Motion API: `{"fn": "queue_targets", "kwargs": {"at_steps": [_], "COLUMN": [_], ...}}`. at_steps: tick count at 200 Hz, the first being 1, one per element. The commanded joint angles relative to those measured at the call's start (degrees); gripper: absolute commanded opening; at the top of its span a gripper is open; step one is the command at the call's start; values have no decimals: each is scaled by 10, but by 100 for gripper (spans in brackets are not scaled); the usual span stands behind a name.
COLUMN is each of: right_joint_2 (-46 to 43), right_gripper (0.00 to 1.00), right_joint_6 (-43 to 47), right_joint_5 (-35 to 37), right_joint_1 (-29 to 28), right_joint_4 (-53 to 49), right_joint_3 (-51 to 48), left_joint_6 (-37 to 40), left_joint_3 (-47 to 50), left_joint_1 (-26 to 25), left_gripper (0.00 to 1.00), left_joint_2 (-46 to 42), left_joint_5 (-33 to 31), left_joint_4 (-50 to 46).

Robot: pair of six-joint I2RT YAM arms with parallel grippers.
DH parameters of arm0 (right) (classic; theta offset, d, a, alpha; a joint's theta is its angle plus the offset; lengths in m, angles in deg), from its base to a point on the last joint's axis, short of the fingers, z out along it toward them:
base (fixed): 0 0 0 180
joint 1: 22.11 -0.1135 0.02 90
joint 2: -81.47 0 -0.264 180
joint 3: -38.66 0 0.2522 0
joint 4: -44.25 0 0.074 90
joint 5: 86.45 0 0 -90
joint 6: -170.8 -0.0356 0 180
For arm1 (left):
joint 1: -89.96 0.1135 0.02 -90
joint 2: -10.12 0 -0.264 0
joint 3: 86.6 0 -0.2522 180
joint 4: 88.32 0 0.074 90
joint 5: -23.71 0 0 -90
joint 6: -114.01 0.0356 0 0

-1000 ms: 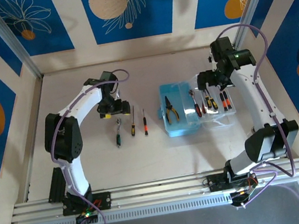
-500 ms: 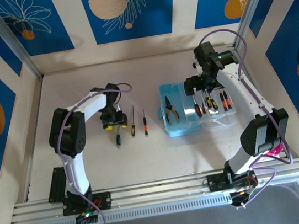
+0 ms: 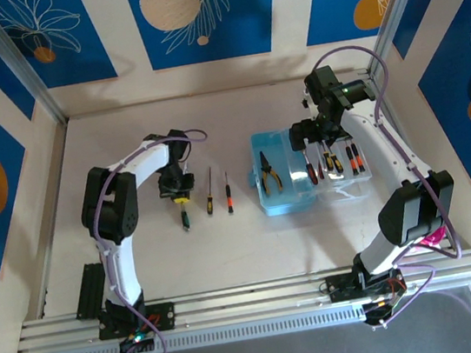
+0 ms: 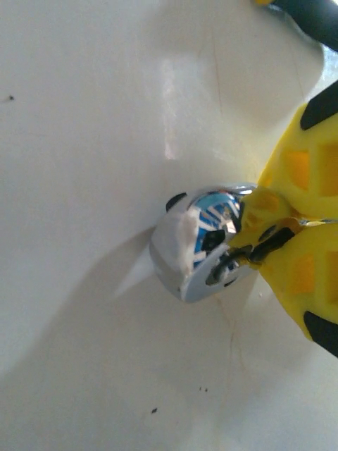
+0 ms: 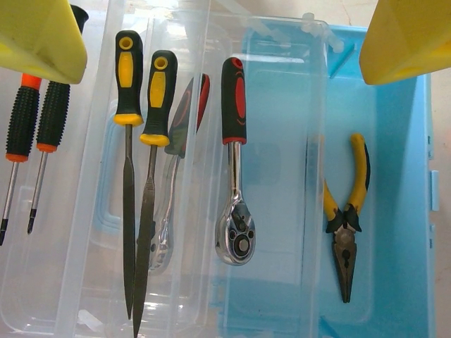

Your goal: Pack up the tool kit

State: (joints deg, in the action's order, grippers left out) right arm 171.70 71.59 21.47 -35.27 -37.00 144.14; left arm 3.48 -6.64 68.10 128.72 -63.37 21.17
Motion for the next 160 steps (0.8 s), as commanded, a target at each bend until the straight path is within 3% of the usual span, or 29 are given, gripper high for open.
{"fn": "queue_targets", "kwargs": {"at_steps": [1,42,94,160], "right_joint_2": [3,-13,-67,-73], "right_gripper": [99,99,99,100], "right_joint_6": [9,20,26,-41], "right_joint_5": [-19,-59,-231,-386], "right_joint_1": [-5,-6,-15,-45], "right_joint_4": [2,19,99,229], "right_joint_3": [-3,-14,-49,-86], "left_joint_6": [5,4,-10,-133], "left_joint_3": [7,6,-68,-139], "left_joint_1": [-5,-5,-5,-38], "left_gripper": [0,0,0,0], "left_joint_2": [21,-27,-114,-122], "left_joint_5": [32,71,218,391], "left_joint_4": [47,44,70,245]}}
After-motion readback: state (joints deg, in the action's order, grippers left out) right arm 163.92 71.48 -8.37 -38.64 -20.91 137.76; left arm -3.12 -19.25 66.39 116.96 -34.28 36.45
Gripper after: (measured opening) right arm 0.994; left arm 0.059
